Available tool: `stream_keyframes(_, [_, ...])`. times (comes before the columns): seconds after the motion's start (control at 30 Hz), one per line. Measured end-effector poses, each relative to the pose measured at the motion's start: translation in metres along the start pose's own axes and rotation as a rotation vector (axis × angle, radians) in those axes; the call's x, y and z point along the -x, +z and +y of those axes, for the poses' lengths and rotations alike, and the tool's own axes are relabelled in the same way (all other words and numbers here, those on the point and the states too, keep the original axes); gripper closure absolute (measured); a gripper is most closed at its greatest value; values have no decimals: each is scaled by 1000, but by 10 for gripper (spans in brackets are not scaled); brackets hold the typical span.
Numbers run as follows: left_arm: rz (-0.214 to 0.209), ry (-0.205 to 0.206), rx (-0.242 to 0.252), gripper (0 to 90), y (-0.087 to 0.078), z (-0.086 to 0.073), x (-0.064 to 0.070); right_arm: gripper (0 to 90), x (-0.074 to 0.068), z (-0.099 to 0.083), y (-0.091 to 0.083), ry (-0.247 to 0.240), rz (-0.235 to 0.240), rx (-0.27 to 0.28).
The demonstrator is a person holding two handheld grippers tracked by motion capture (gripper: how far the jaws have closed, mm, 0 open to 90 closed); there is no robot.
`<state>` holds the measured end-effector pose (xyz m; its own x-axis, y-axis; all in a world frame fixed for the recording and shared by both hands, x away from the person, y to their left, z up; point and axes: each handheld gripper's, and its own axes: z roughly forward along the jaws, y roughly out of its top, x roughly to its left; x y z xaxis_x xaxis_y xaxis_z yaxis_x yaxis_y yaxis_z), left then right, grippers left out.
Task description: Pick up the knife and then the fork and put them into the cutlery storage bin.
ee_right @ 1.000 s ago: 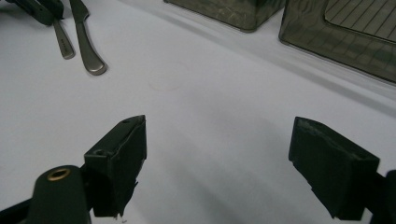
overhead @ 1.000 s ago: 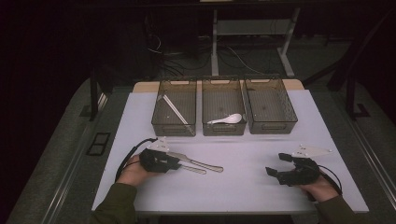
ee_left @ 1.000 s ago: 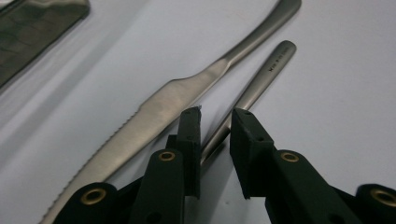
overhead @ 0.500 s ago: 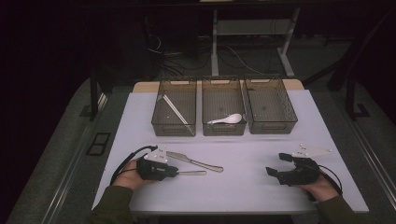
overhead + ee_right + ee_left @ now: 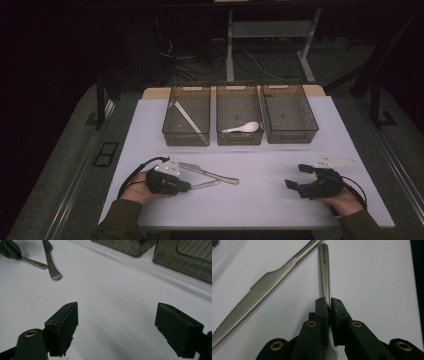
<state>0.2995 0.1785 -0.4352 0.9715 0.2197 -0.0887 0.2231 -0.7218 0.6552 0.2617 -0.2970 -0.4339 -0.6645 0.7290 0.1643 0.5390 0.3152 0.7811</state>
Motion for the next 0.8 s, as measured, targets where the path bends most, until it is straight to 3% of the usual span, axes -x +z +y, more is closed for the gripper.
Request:
stream_keyframes(0.17, [5,-27,35,846,-7,6,3,167,-2,2,-2,9,28,7])
stream_keyframes(0.33, [0,-29,83,846,-12,12,5,145,-3,6,-5,18,50,10])
stream_keyframes(0.5, [-12,-7,125,846,-15,25,9,146,-4,11,-10,11,72,7])
stream_keyframes(0.8, [-45,47,162,846,-6,59,17,161,-4,24,-12,-56,144,-2])
